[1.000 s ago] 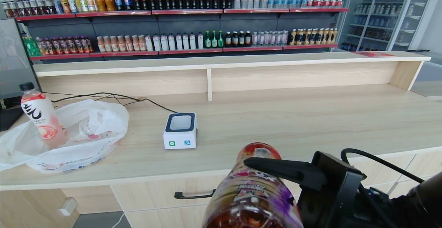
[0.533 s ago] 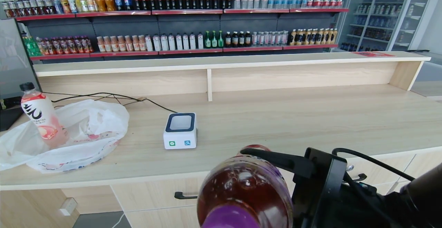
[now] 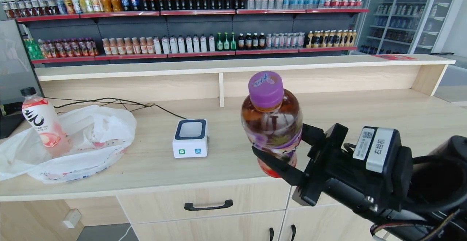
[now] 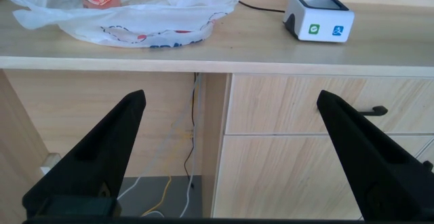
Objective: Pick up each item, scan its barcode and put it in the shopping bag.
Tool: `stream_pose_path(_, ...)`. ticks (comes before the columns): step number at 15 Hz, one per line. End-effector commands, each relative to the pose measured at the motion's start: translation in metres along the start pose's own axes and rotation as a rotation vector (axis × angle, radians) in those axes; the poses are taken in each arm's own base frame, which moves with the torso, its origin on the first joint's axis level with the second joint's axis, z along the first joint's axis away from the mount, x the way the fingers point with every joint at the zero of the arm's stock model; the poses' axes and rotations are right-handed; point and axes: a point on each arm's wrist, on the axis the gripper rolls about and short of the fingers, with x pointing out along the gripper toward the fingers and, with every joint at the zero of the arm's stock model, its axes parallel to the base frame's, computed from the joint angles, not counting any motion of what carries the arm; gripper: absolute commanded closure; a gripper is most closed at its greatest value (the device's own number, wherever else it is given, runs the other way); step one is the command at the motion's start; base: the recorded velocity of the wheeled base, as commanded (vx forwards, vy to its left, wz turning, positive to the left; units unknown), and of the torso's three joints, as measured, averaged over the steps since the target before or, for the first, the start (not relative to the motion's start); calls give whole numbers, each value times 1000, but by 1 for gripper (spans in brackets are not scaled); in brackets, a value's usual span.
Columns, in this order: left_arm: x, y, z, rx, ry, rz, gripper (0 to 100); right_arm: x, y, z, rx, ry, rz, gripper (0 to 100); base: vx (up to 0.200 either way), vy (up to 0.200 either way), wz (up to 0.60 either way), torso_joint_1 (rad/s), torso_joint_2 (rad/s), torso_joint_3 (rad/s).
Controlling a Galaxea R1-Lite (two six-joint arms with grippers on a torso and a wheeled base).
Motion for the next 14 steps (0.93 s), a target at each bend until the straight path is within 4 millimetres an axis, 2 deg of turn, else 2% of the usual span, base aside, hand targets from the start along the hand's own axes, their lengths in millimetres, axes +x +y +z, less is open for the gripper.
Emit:
stream_pose_path(1, 0, 0, 0, 0, -1, 0, 0, 1, -4, -2, 92, 42, -106, 100, 0, 0, 0, 0, 0, 0)
stream_pose_path(3, 0, 0, 0, 0, -1, 0, 0, 0, -7, -3, 198, 81, -229, 100, 0, 0, 0, 0, 0, 0)
stream_pose_path(7, 0, 0, 0, 0, -1, 0, 0, -3, -14, -11, 340, 116, -349, 100, 0, 0, 0, 0, 0, 0)
stream_pose_path(10, 0, 0, 0, 0, -1, 0, 0, -10, -26, -23, 392, 150, -424, 100, 0, 0, 0, 0, 0, 0)
stream_pose_path(14, 0, 0, 0, -2, -1, 0, 0, -10, -31, -27, 397, 156, -447, 100, 0, 0, 0, 0, 0, 0)
